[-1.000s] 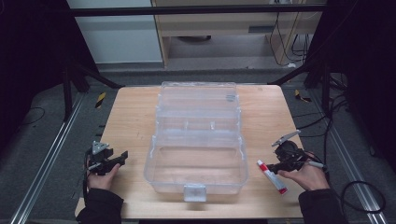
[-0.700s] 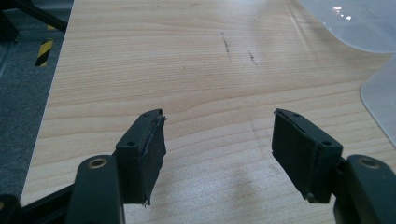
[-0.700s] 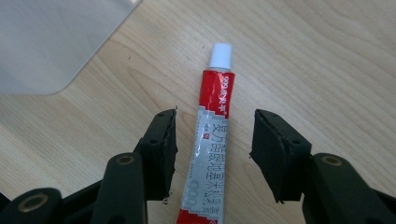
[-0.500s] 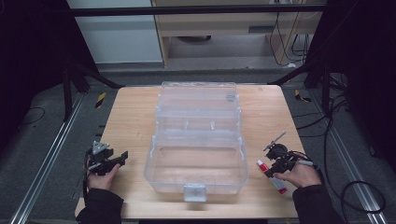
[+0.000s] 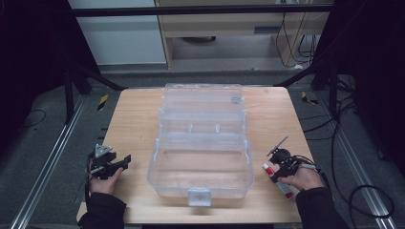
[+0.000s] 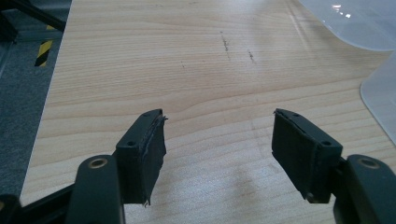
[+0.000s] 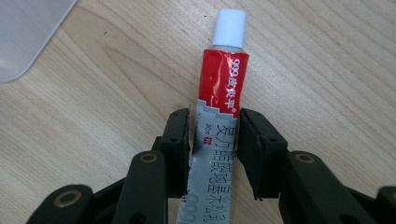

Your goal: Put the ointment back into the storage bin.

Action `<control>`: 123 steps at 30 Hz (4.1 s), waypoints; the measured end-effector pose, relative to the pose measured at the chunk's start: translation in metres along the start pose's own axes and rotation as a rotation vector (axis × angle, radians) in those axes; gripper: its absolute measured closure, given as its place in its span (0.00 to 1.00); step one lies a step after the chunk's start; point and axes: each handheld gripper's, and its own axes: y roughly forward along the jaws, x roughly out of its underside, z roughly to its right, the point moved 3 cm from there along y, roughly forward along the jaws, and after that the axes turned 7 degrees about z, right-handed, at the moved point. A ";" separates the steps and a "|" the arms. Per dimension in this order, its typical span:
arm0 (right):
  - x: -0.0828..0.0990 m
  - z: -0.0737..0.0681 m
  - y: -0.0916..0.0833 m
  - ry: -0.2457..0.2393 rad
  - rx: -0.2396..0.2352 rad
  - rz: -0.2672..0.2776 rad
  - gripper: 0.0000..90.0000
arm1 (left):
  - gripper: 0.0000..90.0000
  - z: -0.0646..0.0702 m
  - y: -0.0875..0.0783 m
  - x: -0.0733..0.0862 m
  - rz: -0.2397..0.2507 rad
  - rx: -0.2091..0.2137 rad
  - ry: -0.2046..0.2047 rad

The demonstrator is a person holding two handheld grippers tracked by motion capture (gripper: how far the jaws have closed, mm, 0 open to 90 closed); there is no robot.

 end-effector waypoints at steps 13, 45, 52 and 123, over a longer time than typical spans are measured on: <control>-0.001 -0.001 0.004 0.022 -0.004 -0.031 0.77 | 0.38 0.000 0.000 0.000 -0.001 0.002 0.001; -0.026 -0.008 -0.077 -0.030 -0.022 0.127 0.77 | 0.39 0.001 0.001 0.001 -0.007 0.004 -0.001; -0.039 -0.019 -0.103 -0.109 -0.023 0.155 0.77 | 0.39 0.001 0.001 0.001 -0.007 0.006 -0.002; -0.112 -0.151 -0.035 -0.738 -0.202 -0.009 0.77 | 0.40 0.000 0.001 0.000 -0.005 0.005 0.001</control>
